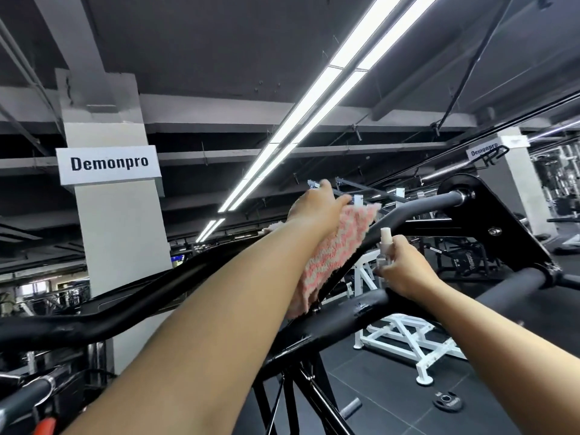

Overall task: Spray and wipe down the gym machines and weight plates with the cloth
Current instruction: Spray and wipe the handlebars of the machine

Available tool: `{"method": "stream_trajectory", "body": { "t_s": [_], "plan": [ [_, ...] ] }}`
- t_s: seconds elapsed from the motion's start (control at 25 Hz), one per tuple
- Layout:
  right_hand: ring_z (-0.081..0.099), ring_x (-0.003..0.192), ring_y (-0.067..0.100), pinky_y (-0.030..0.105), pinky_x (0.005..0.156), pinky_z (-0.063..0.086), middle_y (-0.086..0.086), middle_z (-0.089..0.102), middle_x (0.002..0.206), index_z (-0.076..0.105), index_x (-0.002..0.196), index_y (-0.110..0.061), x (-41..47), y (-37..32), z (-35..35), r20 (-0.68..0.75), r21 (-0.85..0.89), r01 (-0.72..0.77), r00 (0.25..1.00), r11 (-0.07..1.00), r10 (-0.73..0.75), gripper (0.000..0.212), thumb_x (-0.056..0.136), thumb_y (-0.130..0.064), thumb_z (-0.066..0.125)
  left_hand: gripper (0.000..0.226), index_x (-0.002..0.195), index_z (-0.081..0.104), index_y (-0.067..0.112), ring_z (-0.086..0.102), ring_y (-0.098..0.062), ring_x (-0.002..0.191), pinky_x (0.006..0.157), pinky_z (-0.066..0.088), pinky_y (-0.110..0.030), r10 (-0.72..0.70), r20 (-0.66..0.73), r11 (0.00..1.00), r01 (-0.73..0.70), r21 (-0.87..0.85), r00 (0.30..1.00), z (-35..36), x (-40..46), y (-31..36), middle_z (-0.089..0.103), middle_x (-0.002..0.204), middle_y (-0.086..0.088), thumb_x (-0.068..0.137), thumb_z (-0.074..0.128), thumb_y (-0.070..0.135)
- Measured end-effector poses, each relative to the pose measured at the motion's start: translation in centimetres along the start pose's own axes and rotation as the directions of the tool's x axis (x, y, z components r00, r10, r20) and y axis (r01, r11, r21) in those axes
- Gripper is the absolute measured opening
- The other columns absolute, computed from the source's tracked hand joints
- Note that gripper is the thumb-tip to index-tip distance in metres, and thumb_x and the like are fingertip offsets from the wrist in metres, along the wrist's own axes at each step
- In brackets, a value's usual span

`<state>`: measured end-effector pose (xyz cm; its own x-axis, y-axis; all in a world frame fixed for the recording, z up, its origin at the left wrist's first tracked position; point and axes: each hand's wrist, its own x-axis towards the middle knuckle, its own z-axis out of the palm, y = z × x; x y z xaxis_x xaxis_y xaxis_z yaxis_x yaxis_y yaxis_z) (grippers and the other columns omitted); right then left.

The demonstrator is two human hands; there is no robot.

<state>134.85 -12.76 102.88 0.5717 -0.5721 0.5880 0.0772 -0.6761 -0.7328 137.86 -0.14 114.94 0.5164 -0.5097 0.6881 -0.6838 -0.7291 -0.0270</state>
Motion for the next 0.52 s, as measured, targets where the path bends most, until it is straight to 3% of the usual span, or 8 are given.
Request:
{"method": "stream_trajectory", "body": {
  "t_s": [0.08,0.12,0.2,0.24,0.32,0.4,0.52],
  "plan": [
    [0.054,0.091,0.028,0.033,0.071,0.037,0.011,0.056,0.103,0.042,0.095,-0.012,0.0,0.1,0.0,-0.002,-0.011,-0.013,1.000,1.000,0.013,0.018,0.087,-0.013,0.058,0.040,0.116,0.044,0.007,0.053,-0.025,0.099,0.070,0.040,-0.030,0.069,-0.193,0.998,-0.066,0.024,0.979,-0.3,-0.1,0.5,0.053,0.110,-0.009,0.095,0.050,0.040],
    [0.054,0.092,0.028,0.032,0.071,0.037,0.011,0.056,0.104,0.041,0.095,-0.012,0.0,0.1,-0.1,-0.003,-0.020,-0.019,1.000,1.000,0.019,0.018,0.088,-0.014,0.057,0.036,0.109,0.047,0.008,0.053,-0.025,0.098,0.070,0.040,-0.030,0.151,-0.190,0.986,-0.136,0.093,0.970,-0.4,-0.3,0.5,0.053,0.109,-0.008,0.094,0.050,0.041],
    [0.053,0.093,0.029,0.032,0.071,0.035,0.012,0.056,0.106,0.040,0.094,-0.012,-0.1,0.1,-0.2,-0.007,-0.024,-0.029,1.000,0.999,0.029,0.017,0.088,-0.014,0.056,0.042,0.101,0.052,0.011,0.056,-0.023,0.093,0.071,0.046,-0.033,0.235,0.092,0.936,-0.250,0.246,0.968,-0.3,-1.2,0.3,0.057,0.107,-0.006,0.093,0.044,0.052],
    [0.053,0.094,0.029,0.031,0.072,0.035,0.013,0.056,0.107,0.040,0.095,-0.012,-0.1,0.1,-0.2,-0.013,-0.023,-0.028,1.000,0.999,0.028,0.016,0.088,-0.013,0.055,0.050,0.105,0.053,0.013,0.057,-0.024,0.094,0.073,0.048,-0.035,0.221,0.255,0.890,-0.301,0.341,0.941,-0.3,-1.8,0.2,0.058,0.109,-0.005,0.090,0.043,0.059],
    [0.054,0.097,0.031,0.032,0.072,0.036,0.015,0.057,0.109,0.041,0.096,-0.011,-0.1,0.0,-0.2,-0.016,-0.023,-0.022,1.000,0.999,0.022,0.015,0.088,-0.013,0.054,0.065,0.124,0.046,0.014,0.057,-0.026,0.102,0.074,0.046,-0.036,0.195,0.418,0.718,-0.420,0.556,0.887,-0.3,-2.7,0.0,0.055,0.117,-0.005,0.083,0.051,0.064],
    [0.054,0.097,0.031,0.032,0.073,0.037,0.015,0.057,0.108,0.041,0.097,-0.011,0.0,0.0,-0.1,-0.010,-0.025,-0.023,1.000,0.999,0.023,0.018,0.088,-0.012,0.056,0.063,0.135,0.033,0.014,0.058,-0.029,0.106,0.072,0.047,-0.037,0.208,0.410,0.547,-0.453,0.704,0.888,0.4,-3.1,0.3,0.051,0.124,-0.007,0.088,0.059,0.045],
    [0.055,0.096,0.031,0.033,0.073,0.039,0.013,0.057,0.107,0.042,0.098,-0.011,0.2,0.1,0.0,-0.015,-0.040,-0.028,1.000,0.999,0.027,0.020,0.087,-0.013,0.058,0.038,0.130,0.035,0.008,0.061,-0.027,0.102,0.069,0.047,-0.034,0.270,0.301,0.478,-0.399,0.783,0.915,2.5,-2.9,1.0,0.056,0.122,-0.009,0.094,0.046,0.004]
  ]
}}
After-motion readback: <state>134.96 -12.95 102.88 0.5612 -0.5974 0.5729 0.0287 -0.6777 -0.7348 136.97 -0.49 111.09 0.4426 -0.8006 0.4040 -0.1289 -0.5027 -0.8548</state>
